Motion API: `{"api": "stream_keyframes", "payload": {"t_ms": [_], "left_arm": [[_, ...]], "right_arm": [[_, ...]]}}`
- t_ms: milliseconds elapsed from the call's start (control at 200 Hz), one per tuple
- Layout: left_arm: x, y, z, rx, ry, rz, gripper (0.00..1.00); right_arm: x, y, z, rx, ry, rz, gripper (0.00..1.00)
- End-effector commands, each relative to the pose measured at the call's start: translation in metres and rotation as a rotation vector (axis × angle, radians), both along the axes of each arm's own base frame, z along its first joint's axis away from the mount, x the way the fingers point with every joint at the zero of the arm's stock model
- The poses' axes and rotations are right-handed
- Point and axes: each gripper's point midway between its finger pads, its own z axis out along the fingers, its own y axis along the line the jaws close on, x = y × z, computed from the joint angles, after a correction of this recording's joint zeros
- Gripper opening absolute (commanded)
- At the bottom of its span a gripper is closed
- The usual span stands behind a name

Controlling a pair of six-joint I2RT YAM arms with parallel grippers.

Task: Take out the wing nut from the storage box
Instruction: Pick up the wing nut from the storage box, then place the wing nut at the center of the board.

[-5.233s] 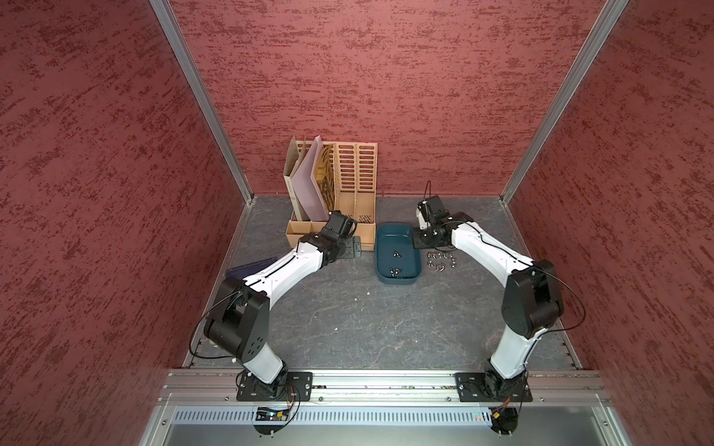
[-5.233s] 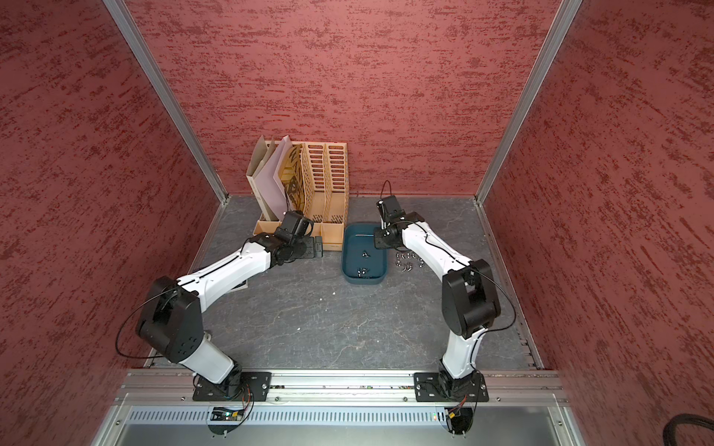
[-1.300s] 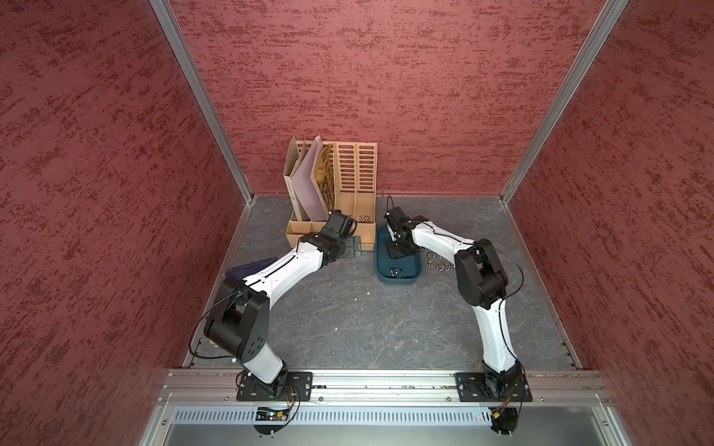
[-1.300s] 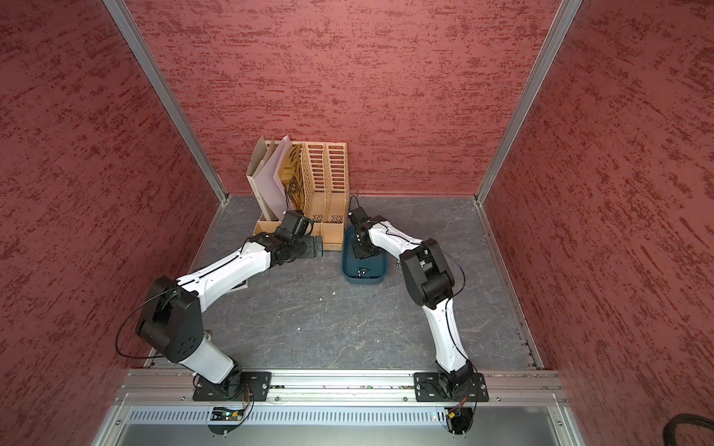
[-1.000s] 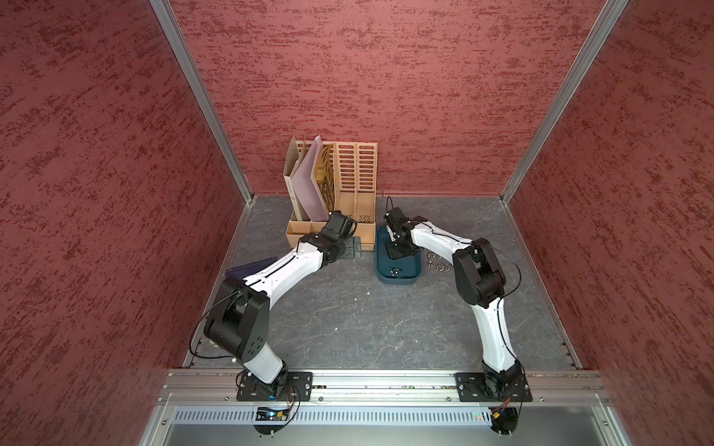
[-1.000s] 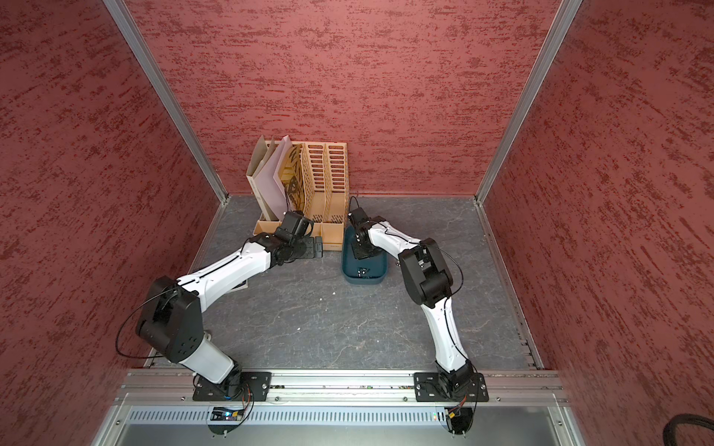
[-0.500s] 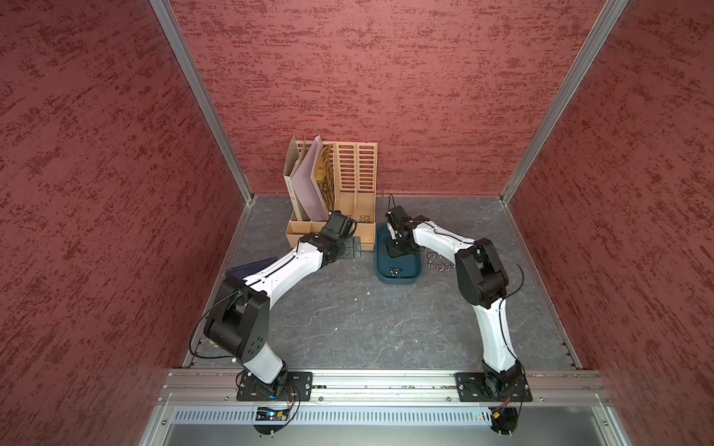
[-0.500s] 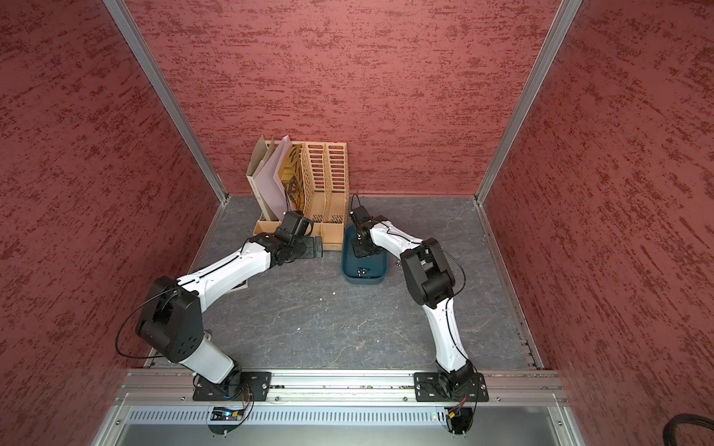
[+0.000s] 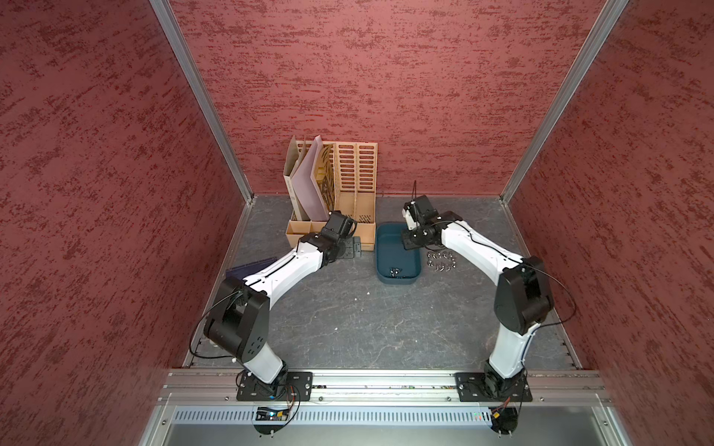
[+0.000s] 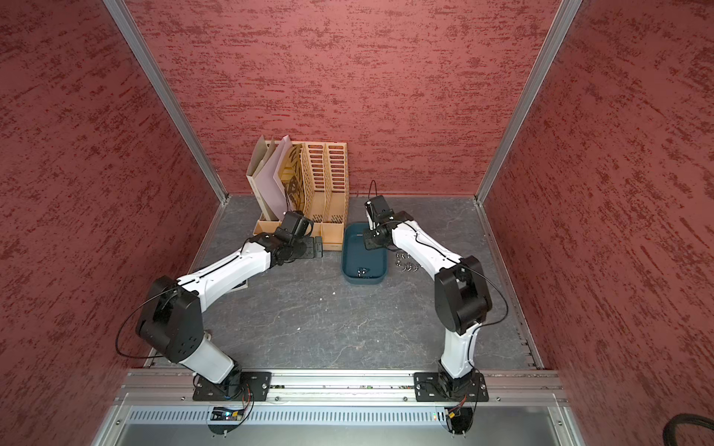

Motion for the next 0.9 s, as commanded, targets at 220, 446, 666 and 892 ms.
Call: {"api": "stream_keyframes", "payload": {"t_ms": [220,446,666,892], "left_arm": [[0.006,-0.009,0.009,-0.010,-0.020,-0.016,1.00],[0.007,-0.010,0.012,-0.003,-0.024,-0.020,1.00],[0.007,-0.012,0.011,0.000,-0.021,-0.025,1.00],[0.008,-0.016,0.012,0.003,-0.021,-0.038,1.00]], "right_arm": [[-0.021,-0.065,-0.018,-0.052,0.051,-0.114,0.06],[-0.035,-0.069,-0.054,-0.056,0.131,-0.124,0.05],[-0.047,-0.075,-0.079,-0.092,0.191,-0.133,0.05],[-0.050,-0.076,-0.097,-0.092,0.215,-0.140,0.06]]}}
